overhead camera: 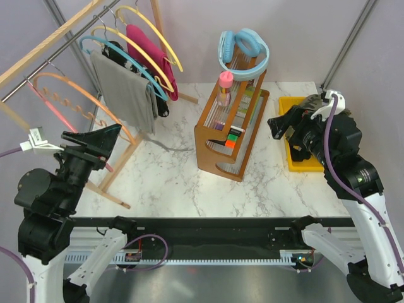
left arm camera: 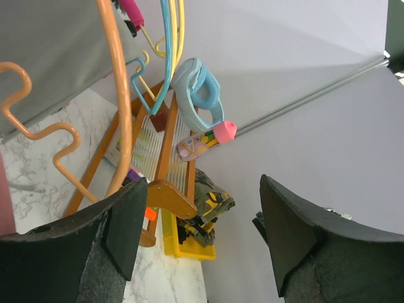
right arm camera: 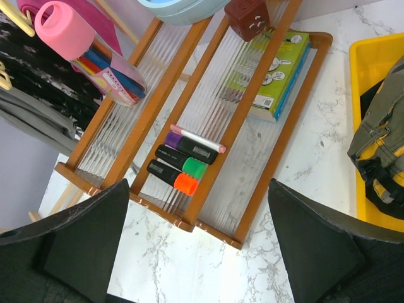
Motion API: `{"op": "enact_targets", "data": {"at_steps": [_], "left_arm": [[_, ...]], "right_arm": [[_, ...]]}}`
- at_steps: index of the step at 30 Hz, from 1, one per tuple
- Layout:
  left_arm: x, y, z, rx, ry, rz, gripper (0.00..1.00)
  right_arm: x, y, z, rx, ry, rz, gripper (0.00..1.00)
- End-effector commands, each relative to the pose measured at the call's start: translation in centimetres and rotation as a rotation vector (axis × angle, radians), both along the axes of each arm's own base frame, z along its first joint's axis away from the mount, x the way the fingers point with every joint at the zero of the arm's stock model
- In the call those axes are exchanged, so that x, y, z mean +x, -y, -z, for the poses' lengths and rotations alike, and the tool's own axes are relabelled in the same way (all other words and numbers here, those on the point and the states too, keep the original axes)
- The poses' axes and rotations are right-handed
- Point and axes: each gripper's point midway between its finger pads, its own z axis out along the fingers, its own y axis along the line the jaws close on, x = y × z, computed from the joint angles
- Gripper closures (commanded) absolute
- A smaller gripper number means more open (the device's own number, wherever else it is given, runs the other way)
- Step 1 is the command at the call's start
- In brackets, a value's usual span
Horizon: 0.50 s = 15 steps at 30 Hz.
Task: Remove the trousers from the hanger
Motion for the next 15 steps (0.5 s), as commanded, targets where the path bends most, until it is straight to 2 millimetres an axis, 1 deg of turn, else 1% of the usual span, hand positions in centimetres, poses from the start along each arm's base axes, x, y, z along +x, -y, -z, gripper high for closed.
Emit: {"op": "enact_targets", "data": {"at_steps": [1,3,5,6,7,8,9,10,11,12,13,14,15], "left_arm": [[-1.3,-2.2,-1.1,0.075,0.048,-0.095,0.22],[-1.9,-2.2,-1.6,0.078,0.070,-0.082,0.23],[-2.0,-1.6,-2.0,0.092,0.097,-0.049,0.22],[-2.3,-0.4,-2.3,0.105,0.117,0.017,0.22],[-2.2,0.4,-3.1,0.107,0.167,0.055,0.22],[-2.2,1.5,-3.3,0.124,0.191,0.112,0.22],[-3.0,3.2,-3.4,0.136,0.225,0.215,0.23],[-2.9,3.9,-3.7,0.134,0.261,0.251,0.24],[-3.1,4.3,-3.7,0.129,0.272,0.280,0.24],[-3.8,4.5,-3.8,0.129,0.301,0.299,0.24],[-3.5,4.6,-3.0,0.132,0.293,0.297,0.23],[-3.5,4.4,-2.9,0.147,0.315,0.287,0.22],[-4.2,4.1,-2.8,0.158,0.334,0.281,0.22]], "right_arm": [[-0.1,-0.4,0.3,0.014,-0.014,-0.015,0.02],[-0.1,-0.4,0.5,0.016,-0.020,-0.016,0.02],[0.0,-0.5,0.9,0.011,-0.025,-0.015,0.02],[0.0,-0.4,1.1,0.007,-0.030,-0.011,0.02],[0.0,-0.3,1.5,0.007,-0.034,-0.009,0.02],[0.0,-0.3,1.7,0.008,-0.035,-0.008,0.02],[0.0,-0.4,2.0,0.011,-0.039,-0.012,0.02],[-0.1,-0.5,2.8,0.013,-0.054,-0.015,0.02],[-0.2,-0.9,3.2,0.021,-0.060,-0.033,0.02],[-0.3,-1.1,3.8,0.023,-0.072,-0.044,0.02],[-0.5,-1.2,5.2,0.025,-0.099,-0.051,0.02],[-0.5,-1.4,5.8,0.033,-0.106,-0.055,0.02],[-0.8,-1.8,6.5,0.042,-0.121,-0.082,0.02]]}}
